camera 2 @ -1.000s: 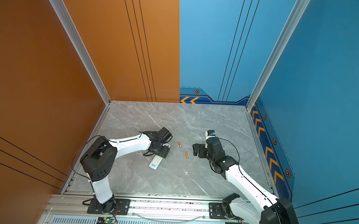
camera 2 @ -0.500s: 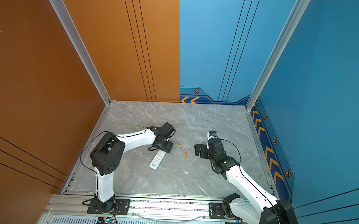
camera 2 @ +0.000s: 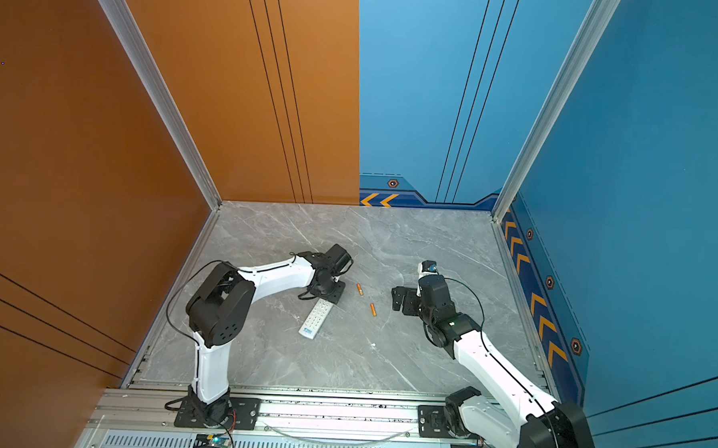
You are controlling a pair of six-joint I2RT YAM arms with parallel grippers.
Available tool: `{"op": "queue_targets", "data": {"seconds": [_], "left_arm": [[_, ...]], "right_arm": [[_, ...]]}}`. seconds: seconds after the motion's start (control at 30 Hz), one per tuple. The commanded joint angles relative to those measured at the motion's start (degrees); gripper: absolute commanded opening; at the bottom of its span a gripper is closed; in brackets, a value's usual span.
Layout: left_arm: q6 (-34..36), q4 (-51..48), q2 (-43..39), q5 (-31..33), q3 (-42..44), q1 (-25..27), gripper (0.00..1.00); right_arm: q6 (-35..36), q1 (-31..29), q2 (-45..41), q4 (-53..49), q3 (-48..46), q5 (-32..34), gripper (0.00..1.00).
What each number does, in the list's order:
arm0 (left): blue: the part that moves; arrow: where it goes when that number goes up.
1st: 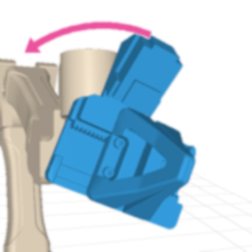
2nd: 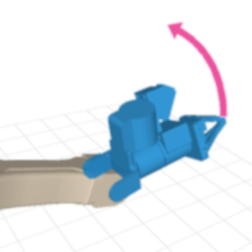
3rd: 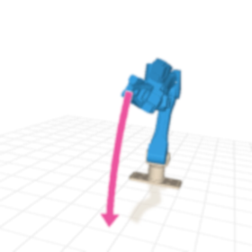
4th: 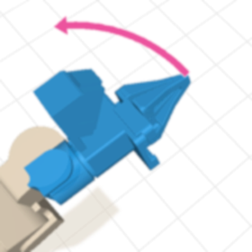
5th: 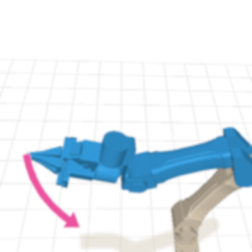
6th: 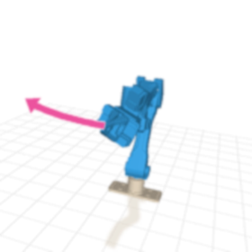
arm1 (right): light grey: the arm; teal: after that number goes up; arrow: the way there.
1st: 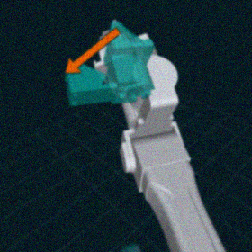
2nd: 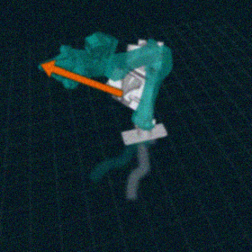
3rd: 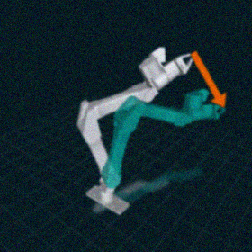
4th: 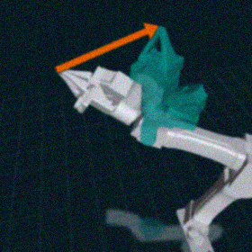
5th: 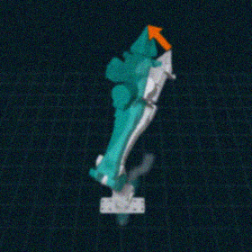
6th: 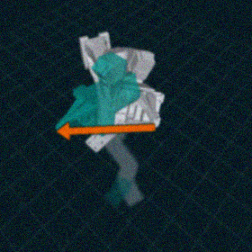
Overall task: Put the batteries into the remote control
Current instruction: 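Lift the remote upright with the left gripper while the right gripper approaches it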
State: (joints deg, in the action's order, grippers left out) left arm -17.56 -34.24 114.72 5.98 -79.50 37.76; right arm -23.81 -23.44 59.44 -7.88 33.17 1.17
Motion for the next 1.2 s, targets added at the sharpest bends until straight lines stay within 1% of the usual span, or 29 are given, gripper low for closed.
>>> {"op": "queue_targets", "data": {"seconds": [0.0, 0.13, 0.3, 0.5, 0.7, 0.9, 1.0, 1.17], "left_arm": [[-0.02, -1.62, -0.39, -0.42, -0.52, -0.74, 0.40], [0.19, -1.09, -3.50, -1.24, -0.02, -1.11, 0.33], [1.96, 3.77, -11.04, -6.65, 2.88, -1.44, 0.31], [3.07, 8.38, -20.47, -15.41, 6.38, -3.49, 0.29], [1.80, 14.59, -29.63, -26.83, 9.84, -6.52, 0.29], [-0.87, 21.53, -37.30, -36.68, 13.23, -9.06, 0.28], [-2.10, 27.24, -40.49, -41.78, 15.44, -10.01, 0.26], [-3.96, 32.14, -43.86, -47.57, 17.15, -10.08, 0.27]], "right_arm": [[1.18, 0.33, -0.90, 0.09, -0.10, -1.07, 1.00], [1.05, 0.33, -1.55, 0.79, -0.38, -1.88, 1.00], [0.96, 0.32, -3.98, 2.87, -1.34, -4.93, 1.00], [1.75, -0.12, -6.83, 9.52, -3.96, -13.06, 1.00], [-0.49, -1.12, -7.82, 23.03, -6.85, -27.22, 1.00], [2.32, -5.95, -8.42, 31.84, -7.50, -36.50, 1.00], [2.54, -7.28, -7.96, 35.80, -7.41, -39.80, 1.00], [2.57, -9.82, -5.32, 41.60, -6.77, -42.79, 1.00]]}}
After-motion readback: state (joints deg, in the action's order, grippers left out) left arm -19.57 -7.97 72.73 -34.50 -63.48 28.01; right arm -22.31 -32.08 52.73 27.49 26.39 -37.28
